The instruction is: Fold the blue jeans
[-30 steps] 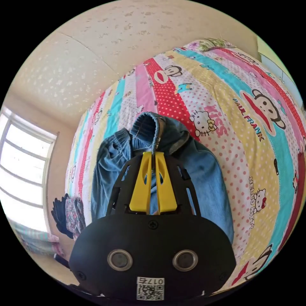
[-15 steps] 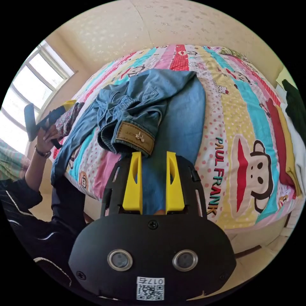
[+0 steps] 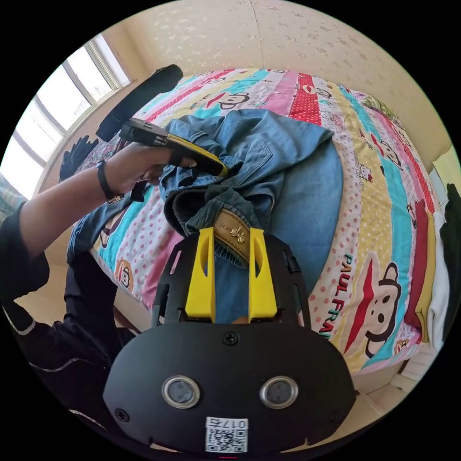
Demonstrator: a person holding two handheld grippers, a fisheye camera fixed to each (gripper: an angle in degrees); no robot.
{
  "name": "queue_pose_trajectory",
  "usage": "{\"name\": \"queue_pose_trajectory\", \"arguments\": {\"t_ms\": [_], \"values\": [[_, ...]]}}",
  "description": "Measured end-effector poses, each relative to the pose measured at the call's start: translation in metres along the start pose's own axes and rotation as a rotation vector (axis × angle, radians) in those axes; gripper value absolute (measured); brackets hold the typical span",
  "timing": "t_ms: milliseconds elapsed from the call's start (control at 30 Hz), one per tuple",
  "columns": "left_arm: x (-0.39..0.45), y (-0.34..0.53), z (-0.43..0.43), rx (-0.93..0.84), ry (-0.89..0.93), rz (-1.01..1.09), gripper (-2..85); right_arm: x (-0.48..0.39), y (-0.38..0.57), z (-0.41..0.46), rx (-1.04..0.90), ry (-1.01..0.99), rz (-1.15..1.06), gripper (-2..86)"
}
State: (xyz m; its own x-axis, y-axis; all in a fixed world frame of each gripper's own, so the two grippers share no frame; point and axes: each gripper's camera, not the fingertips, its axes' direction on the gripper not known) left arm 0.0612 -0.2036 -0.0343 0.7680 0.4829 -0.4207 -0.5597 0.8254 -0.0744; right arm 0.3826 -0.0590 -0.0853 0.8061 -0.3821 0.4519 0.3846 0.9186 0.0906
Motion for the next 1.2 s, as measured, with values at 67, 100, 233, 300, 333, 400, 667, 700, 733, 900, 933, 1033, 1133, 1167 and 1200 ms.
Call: {"name": "queue_pose_trajectory", "arguments": {"t_ms": [67, 100, 233, 300, 333, 400, 667, 700, 733, 900, 933, 1033, 1133, 1167, 1200], "values": [[-0.003, 0.033, -0.053, 0.145, 0.030, -0.025, 2.8, 0.004, 0.009, -0.027, 0.091, -0.041, 0.042, 8.5], [-0.005, 0.064, -0.088, 0.238, 0.052, -0.049, 2.6, 0.007, 0.018, -0.043, 0.135, -0.058, 0.076, 8.0], [-0.007, 0.189, -0.140, 0.388, 0.045, -0.128, 3.9, 0.011, 0.052, -0.062, 0.195, -0.030, 0.183, 7.0], [-0.010, 0.239, -0.127, 0.371, 0.013, -0.216, 3.4, 0.014, 0.072, -0.037, 0.098, -0.035, 0.210, 6.0], [-0.011, 0.264, -0.111, 0.316, -0.002, -0.266, 3.1, 0.015, 0.078, -0.028, 0.070, -0.026, 0.226, 5.5], [-0.013, 0.291, -0.085, 0.206, 0.029, -0.328, 3.8, 0.018, 0.099, -0.006, 0.053, 0.052, 0.272, 3.9], [0.036, 0.266, -0.089, 0.324, -0.082, -0.202, 10.1, -0.011, 0.093, -0.024, 0.037, 0.127, 0.152, 11.1], [0.043, 0.253, -0.079, 0.313, -0.107, -0.173, 10.6, -0.011, 0.092, -0.015, 0.016, 0.120, 0.149, 11.0], [0.049, 0.241, -0.063, 0.286, -0.135, -0.151, 10.9, -0.011, 0.091, -0.011, 0.009, 0.118, 0.148, 10.8], [0.073, 0.217, -0.008, 0.210, -0.326, -0.039, 10.7, -0.023, 0.083, 0.019, -0.076, 0.175, 0.079, 9.8], [0.081, 0.218, -0.004, 0.236, -0.366, -0.008, 10.6, -0.025, 0.083, 0.020, -0.074, 0.181, 0.071, 9.8], [0.090, 0.221, 0.000, 0.254, -0.408, -0.005, 10.5, -0.028, 0.084, 0.017, -0.063, 0.167, 0.048, 9.8], [0.088, 0.226, -0.007, 0.274, -0.355, -0.066, 10.1, -0.025, 0.087, 0.009, -0.053, 0.101, 0.057, 9.6], [0.087, 0.227, -0.009, 0.273, -0.337, -0.082, 9.9, -0.027, 0.086, 0.004, -0.069, 0.098, 0.051, 9.3], [0.085, 0.230, -0.014, 0.272, -0.303, -0.105, 9.7, -0.033, 0.087, -0.001, -0.071, 0.125, 0.029, 8.9]]}}
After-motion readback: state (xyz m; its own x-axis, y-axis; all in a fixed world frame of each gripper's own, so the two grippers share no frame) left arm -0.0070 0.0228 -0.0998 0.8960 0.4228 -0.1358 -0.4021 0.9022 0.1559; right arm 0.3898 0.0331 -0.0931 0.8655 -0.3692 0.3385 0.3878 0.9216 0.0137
